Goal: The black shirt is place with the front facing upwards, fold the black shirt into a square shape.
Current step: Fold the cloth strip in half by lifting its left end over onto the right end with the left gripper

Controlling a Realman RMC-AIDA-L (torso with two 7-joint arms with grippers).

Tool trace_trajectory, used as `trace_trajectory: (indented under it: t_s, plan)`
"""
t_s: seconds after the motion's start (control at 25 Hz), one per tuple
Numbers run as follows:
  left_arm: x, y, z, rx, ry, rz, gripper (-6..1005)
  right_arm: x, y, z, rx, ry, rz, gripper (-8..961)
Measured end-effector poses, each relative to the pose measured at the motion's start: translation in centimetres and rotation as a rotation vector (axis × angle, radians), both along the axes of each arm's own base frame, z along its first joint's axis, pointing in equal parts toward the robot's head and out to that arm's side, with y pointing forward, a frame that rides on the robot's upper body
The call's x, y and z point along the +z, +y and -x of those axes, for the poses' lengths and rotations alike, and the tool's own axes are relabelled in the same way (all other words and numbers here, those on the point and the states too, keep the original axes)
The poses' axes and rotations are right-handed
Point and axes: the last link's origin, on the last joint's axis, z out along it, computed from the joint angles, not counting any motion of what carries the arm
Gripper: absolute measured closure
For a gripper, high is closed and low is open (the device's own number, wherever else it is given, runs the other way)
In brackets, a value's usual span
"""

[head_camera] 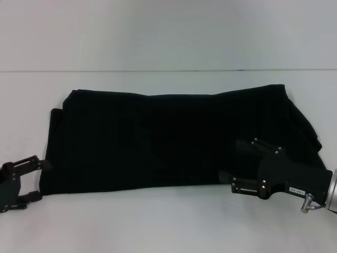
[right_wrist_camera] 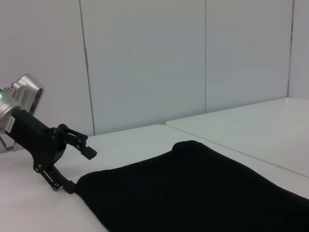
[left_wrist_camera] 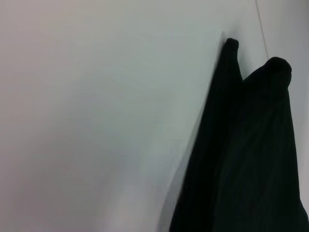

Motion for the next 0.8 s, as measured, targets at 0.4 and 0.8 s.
trace_trajectory:
  t_s: [0.4, 0.8]
  plan:
    - [-0.8, 2.5, -1.8, -0.041, 0.004, 0.002, 53, -0.2, -0.1, 0.0, -0.005, 0.007, 0.006, 12]
    - [-0.9, 3.4, -2.2, -0.054, 0.030, 0.018, 59, -0.2, 0.0, 0.0, -0.009, 0.008, 0.002, 12]
